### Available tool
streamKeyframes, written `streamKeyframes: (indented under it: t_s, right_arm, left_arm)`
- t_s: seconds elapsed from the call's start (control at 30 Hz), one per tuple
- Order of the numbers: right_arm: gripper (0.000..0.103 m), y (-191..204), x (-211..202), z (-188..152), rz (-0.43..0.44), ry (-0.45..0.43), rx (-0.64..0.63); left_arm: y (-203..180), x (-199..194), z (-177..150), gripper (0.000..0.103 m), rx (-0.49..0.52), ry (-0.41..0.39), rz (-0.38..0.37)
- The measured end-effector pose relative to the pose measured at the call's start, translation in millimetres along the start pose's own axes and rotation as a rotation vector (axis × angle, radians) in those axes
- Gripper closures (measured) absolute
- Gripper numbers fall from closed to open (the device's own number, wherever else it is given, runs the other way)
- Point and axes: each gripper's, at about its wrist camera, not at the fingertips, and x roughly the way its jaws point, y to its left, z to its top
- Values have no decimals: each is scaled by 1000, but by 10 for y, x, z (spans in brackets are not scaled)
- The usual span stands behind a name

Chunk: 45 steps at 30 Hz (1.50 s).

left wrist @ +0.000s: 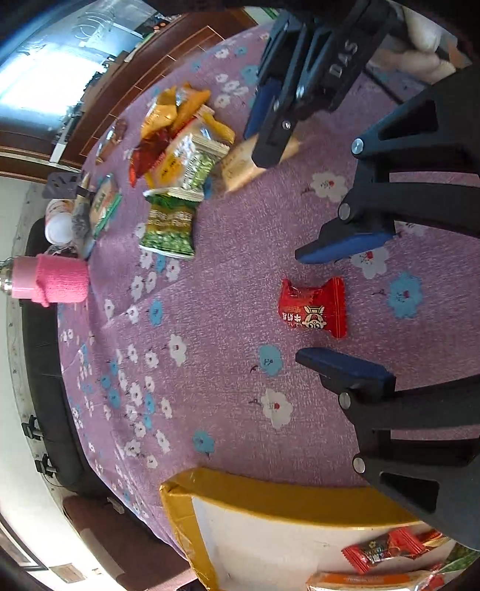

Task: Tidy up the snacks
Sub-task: 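Grasp a red candy with the left tool while the right tool grasps a biscuit bar, then carry the red candy and biscuit bar over the yellow tray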

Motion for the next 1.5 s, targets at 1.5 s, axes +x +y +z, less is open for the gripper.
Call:
streamKeyframes:
  t_s: [1.5]
  right_arm:
    - [70,2241,-99,-99,324,25,-336]
  left_arm:
    - [2193,-1209,-1315,83,-613,-271,9]
